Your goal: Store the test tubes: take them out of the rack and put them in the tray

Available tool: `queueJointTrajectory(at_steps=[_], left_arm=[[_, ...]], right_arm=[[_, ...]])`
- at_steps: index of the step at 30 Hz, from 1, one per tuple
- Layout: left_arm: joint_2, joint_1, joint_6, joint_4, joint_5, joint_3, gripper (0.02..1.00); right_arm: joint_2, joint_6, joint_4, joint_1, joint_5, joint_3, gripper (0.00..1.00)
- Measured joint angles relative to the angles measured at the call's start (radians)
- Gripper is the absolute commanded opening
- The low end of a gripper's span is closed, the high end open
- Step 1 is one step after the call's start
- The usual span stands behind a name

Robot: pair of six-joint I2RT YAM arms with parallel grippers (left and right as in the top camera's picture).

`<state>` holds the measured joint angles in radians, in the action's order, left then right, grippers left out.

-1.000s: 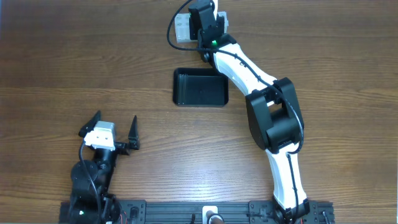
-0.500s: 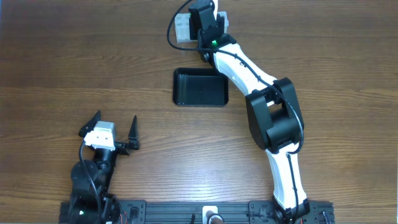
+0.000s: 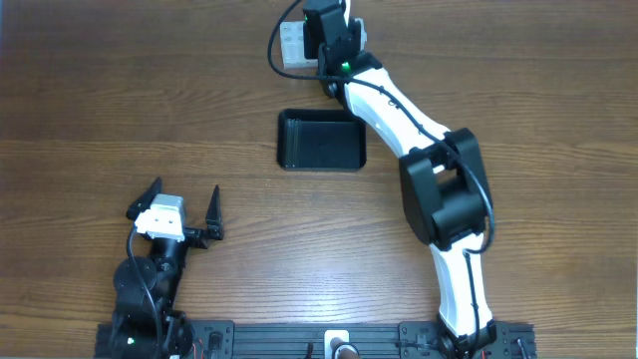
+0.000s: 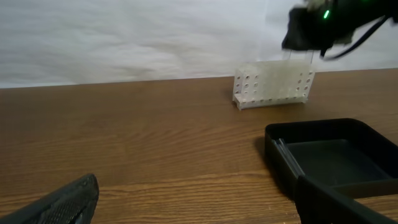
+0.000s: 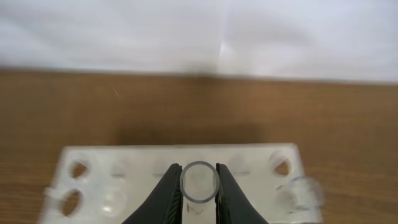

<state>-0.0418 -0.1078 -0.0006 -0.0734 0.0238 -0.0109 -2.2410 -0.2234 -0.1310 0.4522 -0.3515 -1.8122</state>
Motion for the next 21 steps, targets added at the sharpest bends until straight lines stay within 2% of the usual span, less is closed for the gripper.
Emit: queueJointTrajectory(at_steps=[7,11,15,18,21], left_arm=[[0.000,0.000,0.000,0.000,0.000,0.000,0.998],[0.000,0.000,0.000,0.000,0.000,0.000,0.998],[0.000,0.000,0.000,0.000,0.000,0.000,0.998],[0.000,0.000,0.000,0.000,0.000,0.000,1.000],[0.000,0.000,0.000,0.000,0.000,0.000,1.000]], right_arm=[[0.241,0.019,-0.042,0.000,0.000,0.000,0.134],[0.402,0.018,-0.207,0.002,0.000,-0.016,0.126],[0.510,-0.008,-0.474,0.011,0.028,-0.030,0.115],[0.514,-0.036,-0.620,0.025,0.068,-0.030,0.093],[0.483,-0.068,-0.682,0.034,0.106,-0.009,0.097]])
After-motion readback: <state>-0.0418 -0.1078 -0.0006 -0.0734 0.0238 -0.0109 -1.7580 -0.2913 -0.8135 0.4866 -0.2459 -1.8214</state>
